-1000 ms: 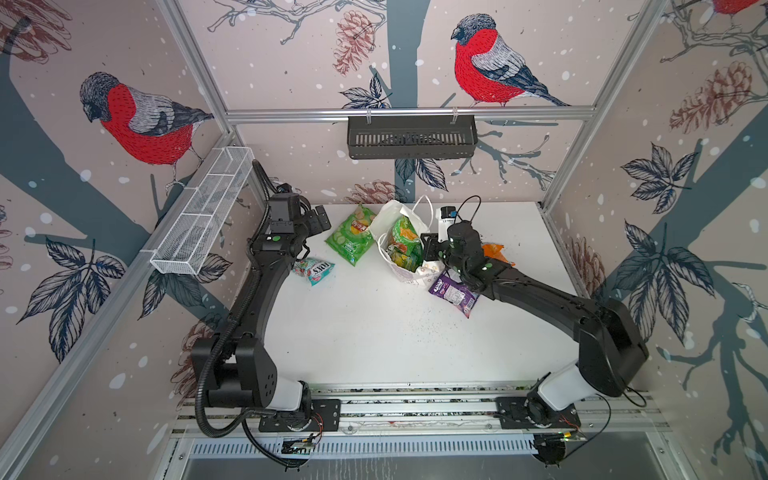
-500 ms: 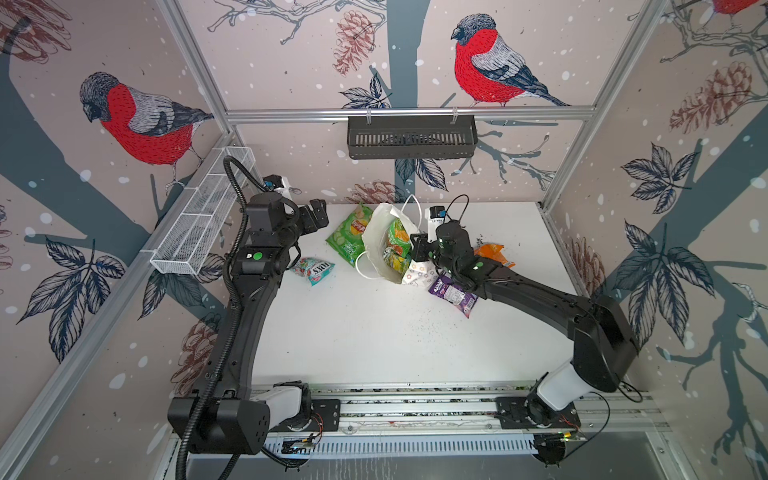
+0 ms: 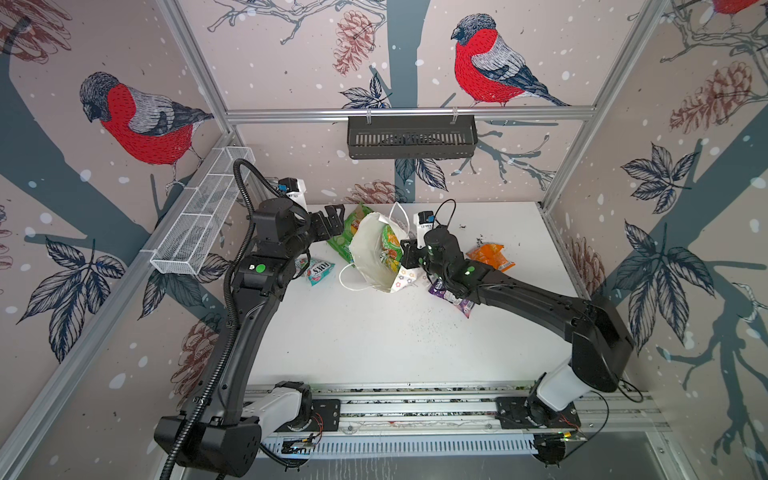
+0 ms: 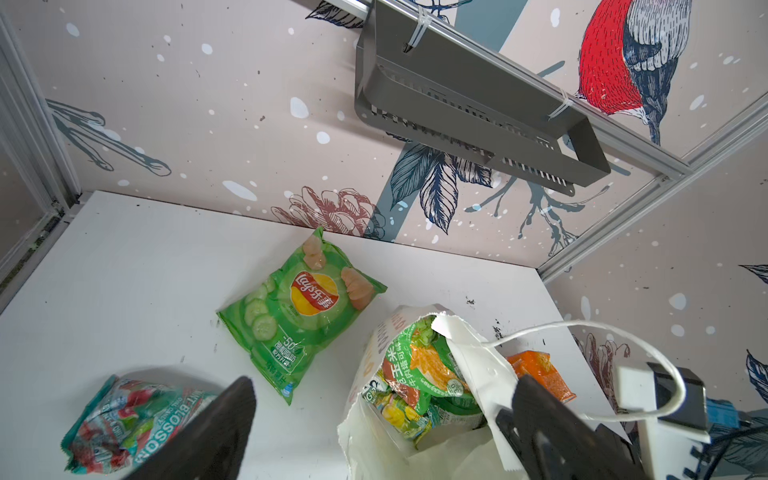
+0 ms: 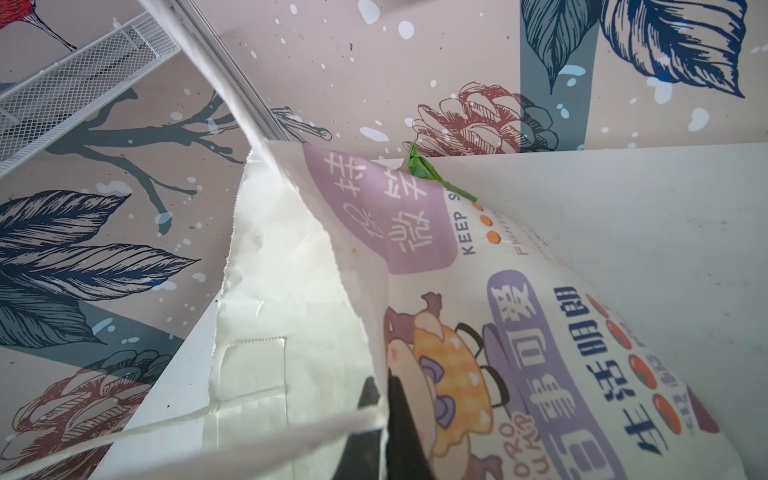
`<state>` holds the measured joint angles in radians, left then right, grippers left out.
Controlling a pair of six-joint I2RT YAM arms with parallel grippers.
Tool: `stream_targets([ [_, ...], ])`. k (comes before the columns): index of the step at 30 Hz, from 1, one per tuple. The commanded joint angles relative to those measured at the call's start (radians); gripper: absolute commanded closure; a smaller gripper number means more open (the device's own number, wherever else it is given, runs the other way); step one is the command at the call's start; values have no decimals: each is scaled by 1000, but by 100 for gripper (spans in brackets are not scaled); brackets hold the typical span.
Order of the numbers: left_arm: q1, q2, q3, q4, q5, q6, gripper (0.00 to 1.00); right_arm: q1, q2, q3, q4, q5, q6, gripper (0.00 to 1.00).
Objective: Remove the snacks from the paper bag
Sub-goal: 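Move the left gripper back over the bag opening while the right gripper holds the rim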
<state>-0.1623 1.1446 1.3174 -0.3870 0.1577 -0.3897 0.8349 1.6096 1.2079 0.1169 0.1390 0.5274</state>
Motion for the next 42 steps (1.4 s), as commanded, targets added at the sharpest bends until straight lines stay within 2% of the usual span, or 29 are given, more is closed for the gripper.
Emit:
stream_targets([
  [1,-19,-11,-24,15,52,-32,7,11,-5,0,-6,19,19,100],
  [6,-77,-29,-106,93,111,-89,11,13,-16,-26,21,19,36,100],
  [13,-203,6,-143,107,84,-101,14,11,-25,-21,28,11,38,100],
  [18,-218,30,-185,153,108,-137,17,8,-40,-23,36,11,39,100],
  [22,-233,43,-192,171,129,-144,24,3,-45,-21,35,5,43,100],
  [32,-258,51,-210,179,149,-170,34,-8,-59,-46,52,-4,59,100],
  [42,-261,128,-238,199,128,-167,35,-19,-79,-57,61,-21,66,100],
])
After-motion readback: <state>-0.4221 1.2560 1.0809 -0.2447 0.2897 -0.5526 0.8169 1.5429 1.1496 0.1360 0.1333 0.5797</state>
